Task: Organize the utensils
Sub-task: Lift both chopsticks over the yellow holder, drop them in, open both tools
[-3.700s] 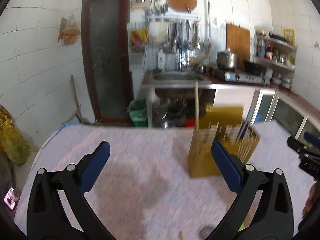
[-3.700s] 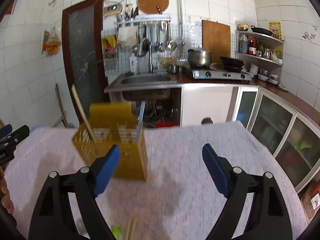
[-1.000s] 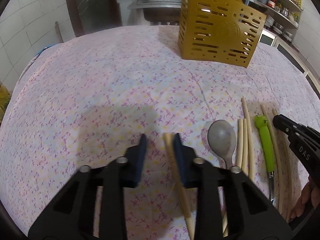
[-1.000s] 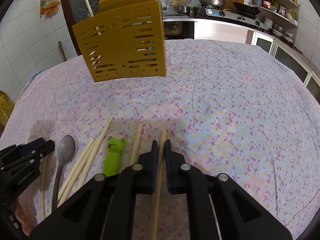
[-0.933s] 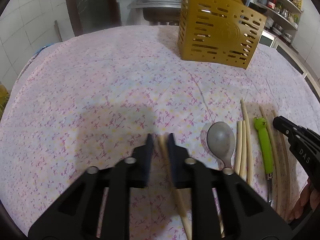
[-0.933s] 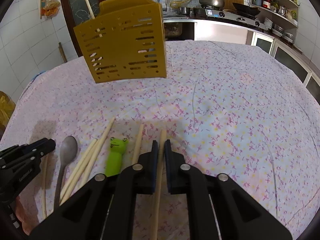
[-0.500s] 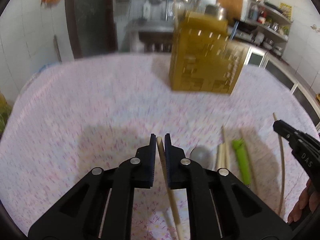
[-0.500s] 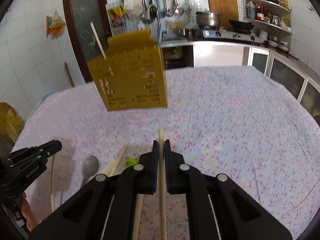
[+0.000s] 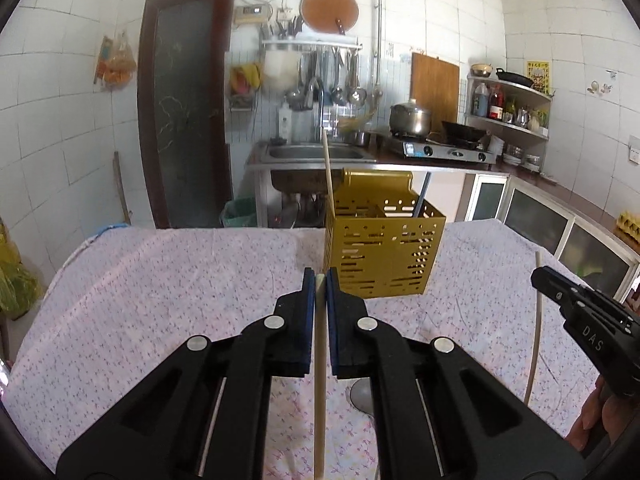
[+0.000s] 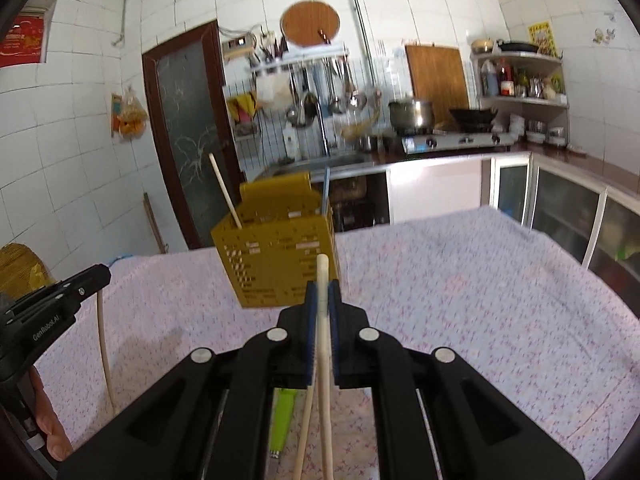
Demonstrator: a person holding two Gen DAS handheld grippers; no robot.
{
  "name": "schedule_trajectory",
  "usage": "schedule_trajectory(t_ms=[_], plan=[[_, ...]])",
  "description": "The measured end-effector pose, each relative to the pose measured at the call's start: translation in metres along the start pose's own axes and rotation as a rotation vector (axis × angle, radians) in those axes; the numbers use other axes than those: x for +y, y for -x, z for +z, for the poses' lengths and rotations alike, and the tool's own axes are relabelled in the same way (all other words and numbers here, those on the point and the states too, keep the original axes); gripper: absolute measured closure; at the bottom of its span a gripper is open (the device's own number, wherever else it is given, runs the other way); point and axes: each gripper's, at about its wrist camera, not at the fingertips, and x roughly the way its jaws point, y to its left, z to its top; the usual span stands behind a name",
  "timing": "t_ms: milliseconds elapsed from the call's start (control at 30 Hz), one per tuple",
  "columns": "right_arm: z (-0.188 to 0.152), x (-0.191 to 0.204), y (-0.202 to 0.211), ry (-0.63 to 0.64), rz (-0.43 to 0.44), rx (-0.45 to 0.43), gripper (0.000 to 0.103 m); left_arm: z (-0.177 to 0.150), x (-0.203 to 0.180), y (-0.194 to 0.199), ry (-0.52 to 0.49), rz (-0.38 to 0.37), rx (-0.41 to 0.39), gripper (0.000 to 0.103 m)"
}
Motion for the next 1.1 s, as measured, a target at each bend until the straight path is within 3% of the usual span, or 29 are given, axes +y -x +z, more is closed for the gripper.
schedule_trajectory(t_ms=[300, 467, 600, 900, 1100], plan=[[-0.006, 0.003, 0.02, 0.024, -0.011, -0.099, 0.097, -0.003, 0.006, 0.017, 0.012, -0.016, -0.065, 0.099], [0.012, 0.006, 0.032, 0.025, -0.004, -0.16, 0.097, 0.012, 0.002, 0.028, 0.009, -0.038, -0.119, 0.099], [0.046, 0.01, 0.027, 0.023, 0.002, -0.217, 0.097, 0.045, -0.007, 0.027, -0.012, -0.047, -0.188, 0.099], [0.139, 0.027, -0.006, 0.023, 0.026, -0.353, 0.097, 0.152, -0.022, 0.004, 0.017, -0.061, -0.406, 0.099], [0.178, 0.033, -0.055, 0.007, 0.041, -0.446, 0.097, 0.194, -0.037, -0.039, 0.023, -0.089, -0.495, 0.099]])
